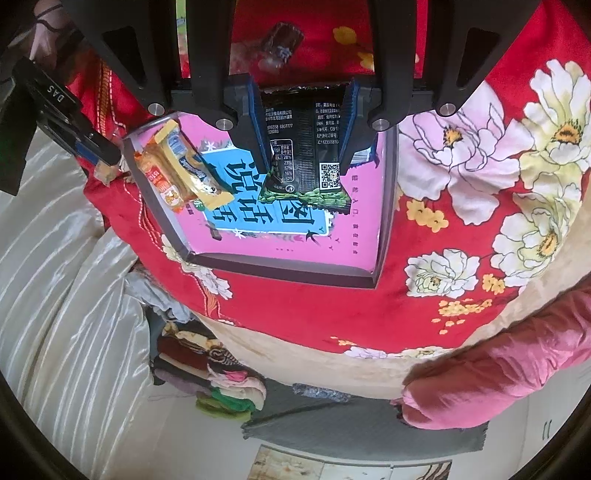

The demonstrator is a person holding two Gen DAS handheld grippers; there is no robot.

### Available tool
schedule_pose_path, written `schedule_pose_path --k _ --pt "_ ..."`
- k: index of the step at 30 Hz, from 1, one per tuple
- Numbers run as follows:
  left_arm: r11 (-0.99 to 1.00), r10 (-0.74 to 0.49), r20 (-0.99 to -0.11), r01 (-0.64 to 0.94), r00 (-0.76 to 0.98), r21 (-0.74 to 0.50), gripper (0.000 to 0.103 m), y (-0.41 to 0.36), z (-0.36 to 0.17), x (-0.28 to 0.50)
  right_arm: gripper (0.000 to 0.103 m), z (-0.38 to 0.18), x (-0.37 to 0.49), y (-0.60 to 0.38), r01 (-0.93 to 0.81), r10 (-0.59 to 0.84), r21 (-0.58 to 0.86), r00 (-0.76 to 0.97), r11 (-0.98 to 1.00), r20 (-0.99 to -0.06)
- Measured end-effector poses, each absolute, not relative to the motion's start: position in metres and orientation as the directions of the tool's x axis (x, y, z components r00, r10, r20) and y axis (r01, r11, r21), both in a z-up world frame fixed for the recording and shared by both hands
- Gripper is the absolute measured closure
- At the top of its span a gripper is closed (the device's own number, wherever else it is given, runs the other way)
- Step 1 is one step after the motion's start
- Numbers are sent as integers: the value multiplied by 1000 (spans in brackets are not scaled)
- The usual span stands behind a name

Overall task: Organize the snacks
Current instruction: 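Carry the black-green pack over the tray while the right tool carries the pastry into the tray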

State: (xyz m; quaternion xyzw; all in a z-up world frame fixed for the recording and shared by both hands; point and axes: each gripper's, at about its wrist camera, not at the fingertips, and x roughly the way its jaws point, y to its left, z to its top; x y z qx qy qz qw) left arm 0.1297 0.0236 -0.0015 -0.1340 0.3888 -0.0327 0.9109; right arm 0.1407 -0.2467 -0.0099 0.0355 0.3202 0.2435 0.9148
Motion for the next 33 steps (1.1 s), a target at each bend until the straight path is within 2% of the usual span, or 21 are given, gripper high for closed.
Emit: schedule_pose_path --k 17,33 --pt "958 -203 -688 -5 697 -287 68 18 -7 148 68 -11 152 -253 -377 432 220 704 900 -564" --pt "957 -231 -702 26 674 -290 68 6 -20 158 68 -23 161 -228 -420 426 160 678 893 -599"
